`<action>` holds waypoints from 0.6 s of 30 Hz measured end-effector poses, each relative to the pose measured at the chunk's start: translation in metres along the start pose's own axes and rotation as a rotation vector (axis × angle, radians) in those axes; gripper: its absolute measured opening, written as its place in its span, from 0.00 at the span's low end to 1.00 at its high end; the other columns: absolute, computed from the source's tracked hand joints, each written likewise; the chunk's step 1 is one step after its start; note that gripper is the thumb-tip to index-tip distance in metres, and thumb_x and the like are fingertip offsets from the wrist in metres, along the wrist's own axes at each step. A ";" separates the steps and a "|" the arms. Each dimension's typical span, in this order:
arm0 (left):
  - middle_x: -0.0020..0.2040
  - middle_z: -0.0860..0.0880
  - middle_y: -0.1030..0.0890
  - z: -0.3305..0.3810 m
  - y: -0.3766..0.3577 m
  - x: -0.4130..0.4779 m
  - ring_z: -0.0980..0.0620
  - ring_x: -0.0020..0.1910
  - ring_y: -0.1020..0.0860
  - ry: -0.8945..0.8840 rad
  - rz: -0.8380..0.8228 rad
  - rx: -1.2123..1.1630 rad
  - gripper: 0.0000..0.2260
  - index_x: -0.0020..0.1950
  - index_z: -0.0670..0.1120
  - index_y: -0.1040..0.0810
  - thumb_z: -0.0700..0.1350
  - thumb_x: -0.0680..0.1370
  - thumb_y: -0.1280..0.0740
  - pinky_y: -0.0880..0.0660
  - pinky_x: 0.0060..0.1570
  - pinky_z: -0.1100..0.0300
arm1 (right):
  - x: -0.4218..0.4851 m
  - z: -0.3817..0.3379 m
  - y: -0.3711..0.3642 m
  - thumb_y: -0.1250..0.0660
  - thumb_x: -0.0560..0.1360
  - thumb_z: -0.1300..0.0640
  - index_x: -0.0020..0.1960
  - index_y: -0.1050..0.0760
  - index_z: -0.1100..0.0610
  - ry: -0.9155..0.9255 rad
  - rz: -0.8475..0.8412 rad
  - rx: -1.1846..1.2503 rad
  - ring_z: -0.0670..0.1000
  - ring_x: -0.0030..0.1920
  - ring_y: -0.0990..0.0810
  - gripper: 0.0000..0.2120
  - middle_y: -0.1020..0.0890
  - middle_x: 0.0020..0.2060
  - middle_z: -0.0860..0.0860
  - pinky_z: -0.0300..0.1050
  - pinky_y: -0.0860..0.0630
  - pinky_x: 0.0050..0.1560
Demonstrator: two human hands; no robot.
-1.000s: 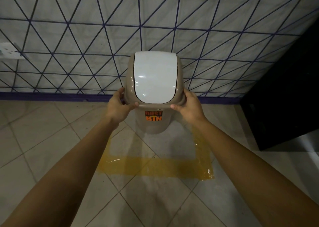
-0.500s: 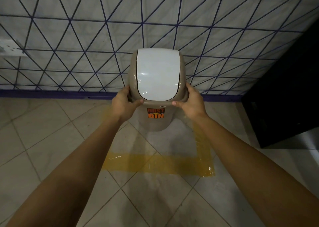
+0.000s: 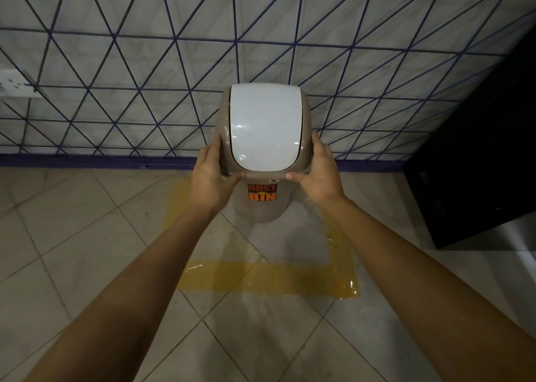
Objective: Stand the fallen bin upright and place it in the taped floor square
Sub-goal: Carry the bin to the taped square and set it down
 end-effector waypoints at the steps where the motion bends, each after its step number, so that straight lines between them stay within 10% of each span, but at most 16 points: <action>1: 0.68 0.42 0.31 -0.001 0.000 0.000 0.46 0.63 0.29 0.004 0.002 0.007 0.39 0.76 0.44 0.44 0.42 0.70 0.26 0.29 0.63 0.51 | 0.000 0.000 0.000 0.23 0.64 0.60 0.76 0.50 0.54 -0.005 -0.002 0.000 0.52 0.72 0.41 0.50 0.39 0.73 0.53 0.44 0.43 0.69; 18: 0.64 0.42 0.29 0.010 0.006 -0.016 0.45 0.62 0.29 -0.002 0.091 0.011 0.31 0.72 0.46 0.36 0.41 0.71 0.28 0.32 0.60 0.57 | -0.015 -0.014 0.009 0.24 0.65 0.51 0.76 0.51 0.54 -0.019 -0.068 -0.072 0.54 0.74 0.43 0.49 0.41 0.74 0.54 0.55 0.41 0.73</action>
Point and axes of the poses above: each hand's wrist, its own x-axis towards the middle knuckle, its own y-axis out of the back of the hand, z = x × y, the point moved 9 cm from there along x, towards the middle knuckle
